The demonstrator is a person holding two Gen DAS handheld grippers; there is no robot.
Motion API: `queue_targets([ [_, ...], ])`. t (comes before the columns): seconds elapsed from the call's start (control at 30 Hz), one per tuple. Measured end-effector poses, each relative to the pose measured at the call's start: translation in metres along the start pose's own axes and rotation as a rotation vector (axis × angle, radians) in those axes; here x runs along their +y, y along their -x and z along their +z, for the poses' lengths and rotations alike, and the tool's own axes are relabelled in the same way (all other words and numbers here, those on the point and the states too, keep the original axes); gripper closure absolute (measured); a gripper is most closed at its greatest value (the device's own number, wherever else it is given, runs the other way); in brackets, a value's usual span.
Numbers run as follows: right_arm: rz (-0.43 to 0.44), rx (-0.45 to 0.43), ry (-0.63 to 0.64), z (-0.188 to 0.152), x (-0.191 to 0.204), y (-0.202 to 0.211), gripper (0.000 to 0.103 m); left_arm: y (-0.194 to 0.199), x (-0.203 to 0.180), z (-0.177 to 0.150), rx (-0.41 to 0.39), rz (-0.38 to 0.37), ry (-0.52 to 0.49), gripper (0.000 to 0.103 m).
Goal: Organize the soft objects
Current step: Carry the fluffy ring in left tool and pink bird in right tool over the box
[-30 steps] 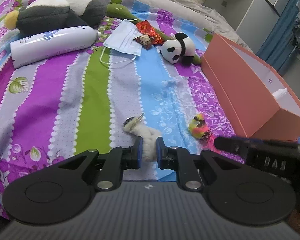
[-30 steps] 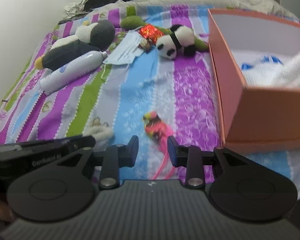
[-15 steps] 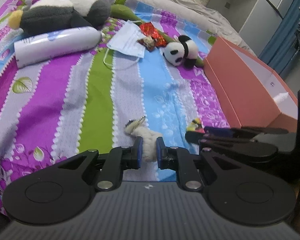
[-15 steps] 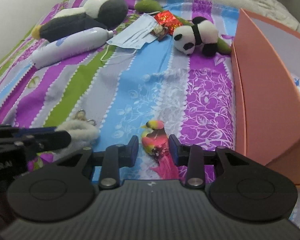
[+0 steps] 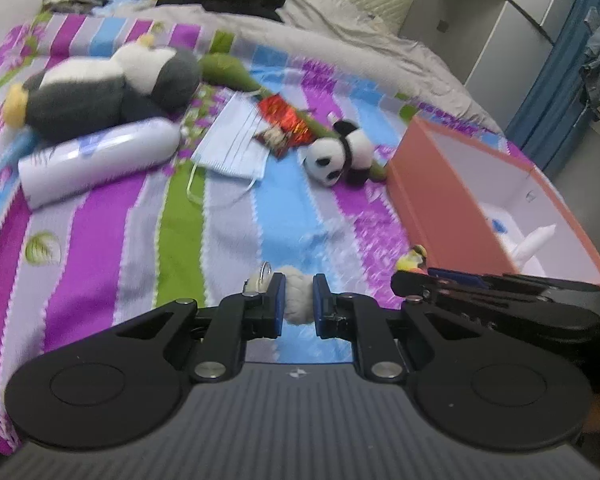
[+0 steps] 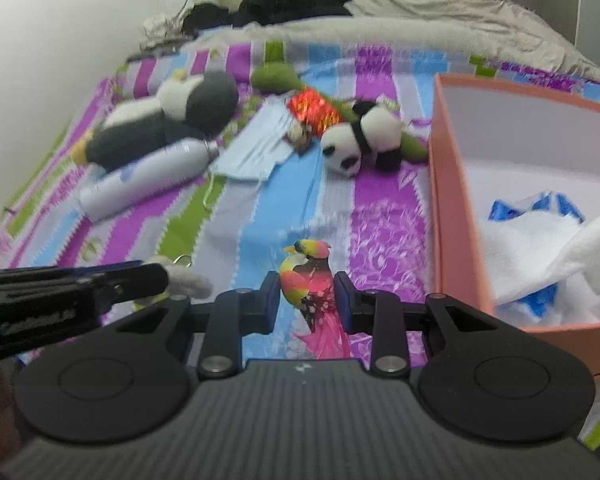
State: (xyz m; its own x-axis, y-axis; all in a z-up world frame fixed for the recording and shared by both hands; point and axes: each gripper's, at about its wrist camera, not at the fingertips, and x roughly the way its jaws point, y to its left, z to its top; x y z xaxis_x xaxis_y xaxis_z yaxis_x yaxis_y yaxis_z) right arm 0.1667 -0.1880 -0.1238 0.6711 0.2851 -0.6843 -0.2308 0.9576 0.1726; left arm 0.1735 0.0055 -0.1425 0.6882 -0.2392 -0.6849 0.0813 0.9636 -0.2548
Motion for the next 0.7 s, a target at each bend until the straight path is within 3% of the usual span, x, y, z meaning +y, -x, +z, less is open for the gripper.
queue_targets([
  [0.4,0.022,-0.110,-0.018,0.036,-0.017,0.069,0.070,0.030,-0.056,0.047,-0.058,-0.051,-0.054,0.086],
  [0.7,-0.017,-0.153,-0.044,0.048,-0.045,0.101,0.070,0.031,-0.104,0.073,-0.074,-0.104,-0.101,0.086],
])
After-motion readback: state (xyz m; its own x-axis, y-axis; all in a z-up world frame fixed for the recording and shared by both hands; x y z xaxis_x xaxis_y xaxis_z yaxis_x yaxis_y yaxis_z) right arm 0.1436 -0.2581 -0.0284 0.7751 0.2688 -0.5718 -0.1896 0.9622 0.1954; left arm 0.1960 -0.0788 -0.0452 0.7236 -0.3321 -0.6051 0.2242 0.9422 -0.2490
